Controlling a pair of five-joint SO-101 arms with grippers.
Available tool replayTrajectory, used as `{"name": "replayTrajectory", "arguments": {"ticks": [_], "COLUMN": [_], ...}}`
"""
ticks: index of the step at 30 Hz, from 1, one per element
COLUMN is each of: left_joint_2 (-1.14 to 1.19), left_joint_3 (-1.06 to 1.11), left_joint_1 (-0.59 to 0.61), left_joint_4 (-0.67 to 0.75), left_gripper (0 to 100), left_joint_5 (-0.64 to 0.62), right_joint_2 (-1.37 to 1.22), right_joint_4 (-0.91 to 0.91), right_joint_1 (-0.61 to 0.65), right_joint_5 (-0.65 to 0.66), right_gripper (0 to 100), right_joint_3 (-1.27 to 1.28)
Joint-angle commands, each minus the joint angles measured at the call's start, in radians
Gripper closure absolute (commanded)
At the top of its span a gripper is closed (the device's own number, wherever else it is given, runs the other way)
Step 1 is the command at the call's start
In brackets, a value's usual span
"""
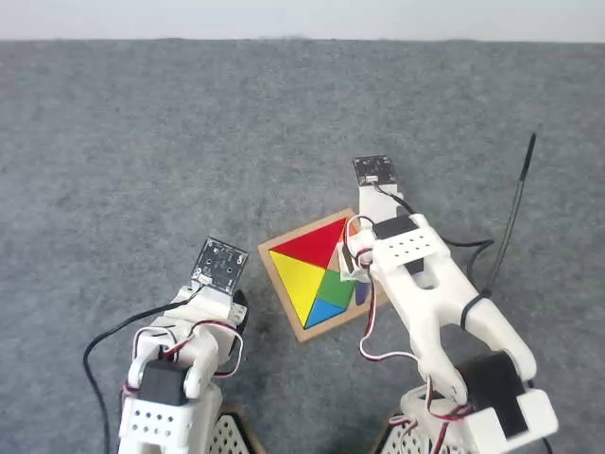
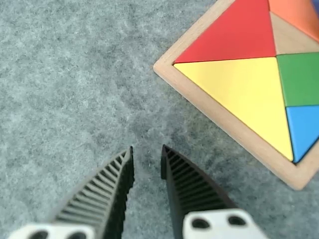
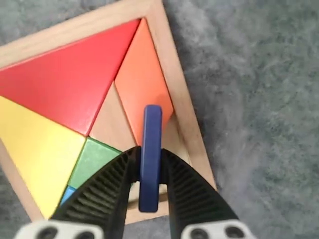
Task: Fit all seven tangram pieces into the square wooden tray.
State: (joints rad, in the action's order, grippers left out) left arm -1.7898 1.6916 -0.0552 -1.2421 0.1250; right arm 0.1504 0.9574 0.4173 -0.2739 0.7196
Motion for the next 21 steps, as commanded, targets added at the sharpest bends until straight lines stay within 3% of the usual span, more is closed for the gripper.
{"name": "replayTrajectory", "arguments": {"ticks": [1,8,14,21], "left_joint_2": [-0.002,-0.002,-0.002,-0.002], "left_joint_3": [-0.007,-0.007,-0.007,-0.007], "left_joint_1": [-0.002,-0.002,-0.002,-0.002], "left_joint_4": [-0.005,-0.005,-0.005,-0.005], "left_gripper": [91,91,91,91], "left_joint_5": [-0.006,-0.006,-0.006,-0.006], "right_joint_2": [0.022,0.013,0.010,0.010], "right_joint_4": [0.097,0.171,0.039,-0.039], "right_joint_1": [0.002,0.061,0.188,0.142], "right_joint_5": [-0.026,-0.028,-0.115,-0.092], "right_gripper": [99.2,99.2,98.9,96.7], "right_joint_3": [-0.133,-0.193,-0.140,-0.058]}}
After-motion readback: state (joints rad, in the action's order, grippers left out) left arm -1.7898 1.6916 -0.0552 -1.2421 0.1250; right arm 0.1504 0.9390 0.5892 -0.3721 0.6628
